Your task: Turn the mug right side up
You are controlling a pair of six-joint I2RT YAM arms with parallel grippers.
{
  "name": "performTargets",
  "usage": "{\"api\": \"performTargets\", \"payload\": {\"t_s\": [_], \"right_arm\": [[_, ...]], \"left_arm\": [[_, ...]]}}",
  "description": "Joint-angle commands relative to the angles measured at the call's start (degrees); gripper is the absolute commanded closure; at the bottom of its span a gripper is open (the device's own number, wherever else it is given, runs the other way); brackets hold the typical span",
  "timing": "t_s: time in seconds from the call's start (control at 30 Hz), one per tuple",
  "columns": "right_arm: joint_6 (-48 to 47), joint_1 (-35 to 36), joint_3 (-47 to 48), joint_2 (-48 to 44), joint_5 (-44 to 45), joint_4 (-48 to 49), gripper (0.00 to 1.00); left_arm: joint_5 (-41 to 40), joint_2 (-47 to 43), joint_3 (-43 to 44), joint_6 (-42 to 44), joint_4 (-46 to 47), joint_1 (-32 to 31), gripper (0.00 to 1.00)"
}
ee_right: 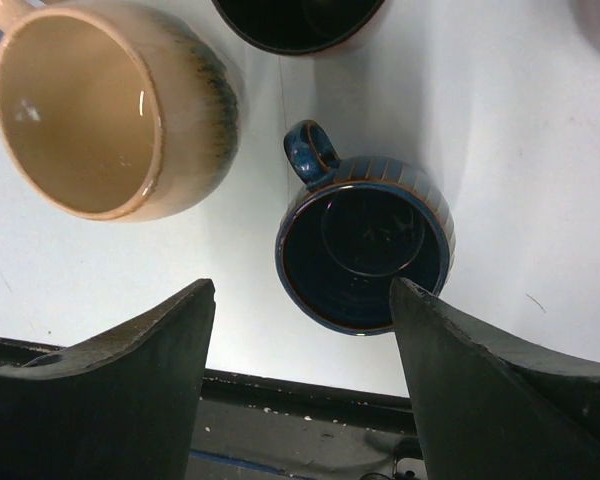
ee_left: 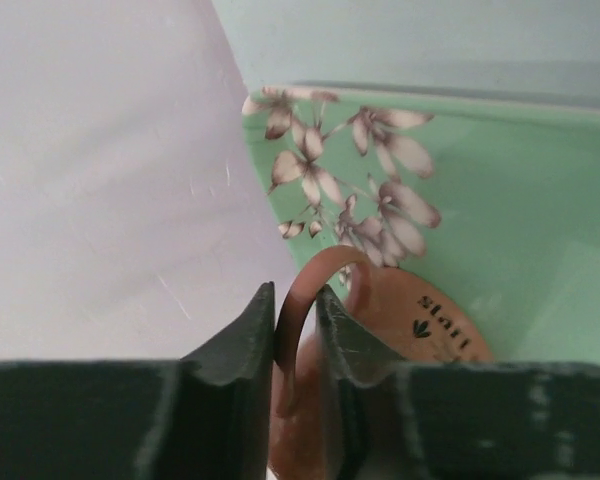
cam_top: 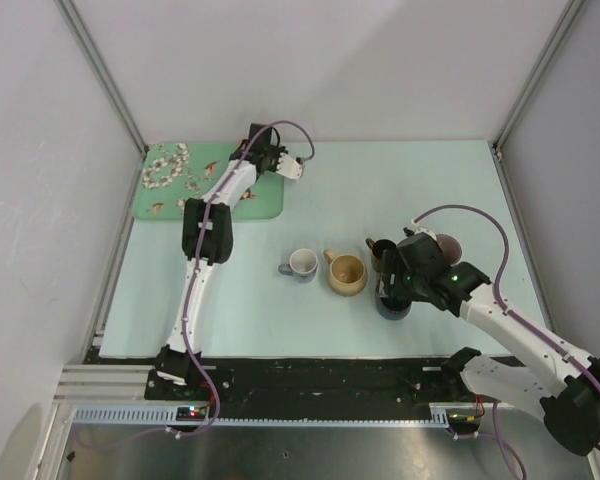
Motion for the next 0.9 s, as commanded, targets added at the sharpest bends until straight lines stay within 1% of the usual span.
{"api": "performTargets", "payload": {"t_s": [0.0,0.03,0.1,0.2,0.27,0.33,0.43,0.5,0.57,0.67,0.8,0.87], "right_arm": [[-0.6,-0.2,3.4,-0.6,1.6,-0.8,0.24],[-0.6,-0.2,3.6,-0.6,1.6,-0.8,0.24],[-0.5,-0.2,3.9,-0.8,1.7,-1.0,0.24],[-0.5,-0.1,4.0,-1.6,2.2,-1.4,0.24],[-0.4,-0.1,4.1,-2.4,2.5,-1.4,0.24],[-0.5,-0.1,4.2,-3.2,2.9,-1.2,0.24],[-1.0,-0.1,4.8,-3.7,3.7,-0.6,0.23],[-1.6,-0.2,5.6,-3.2,3.8,0.7,0.23],[-2.0,-0.4,6.8,-2.3,3.1,3.3,0.22],[-2.3,-0.5,8.6,0.2,0.1,10.2,0.21],[-2.0,-0.4,12.1,7.0,-5.0,19.6,0.2],[-1.5,-0.4,14.4,11.3,-8.0,24.3,0.19]], "left_arm": [[0.4,-1.9,-2.2,1.4,0.8,1.3,0.84],[0.5,-2.5,-2.9,1.5,1.0,1.4,0.92],[0.6,-3.4,-4.1,1.6,1.7,1.6,0.98],[1.2,-5.4,-6.0,0.9,2.7,1.7,1.0],[1.9,-7.2,-6.9,-1.0,3.3,1.7,1.0],[2.7,-9.0,-6.8,-6.0,4.0,1.5,1.0],[3.5,-12.1,-5.9,-17.1,4.4,1.3,1.0],[3.6,-14.7,-7.7,-24.6,4.5,1.4,1.0],[4.0,-17.8,-12.7,-30.0,4.5,1.7,1.0],[4.2,-22.6,-20.0,-37.4,4.6,2.2,1.0],[3.7,-27.2,-23.7,-47.6,4.5,3.2,1.0],[3.6,-28.8,-25.0,-51.3,4.5,3.8,1.0]]}}
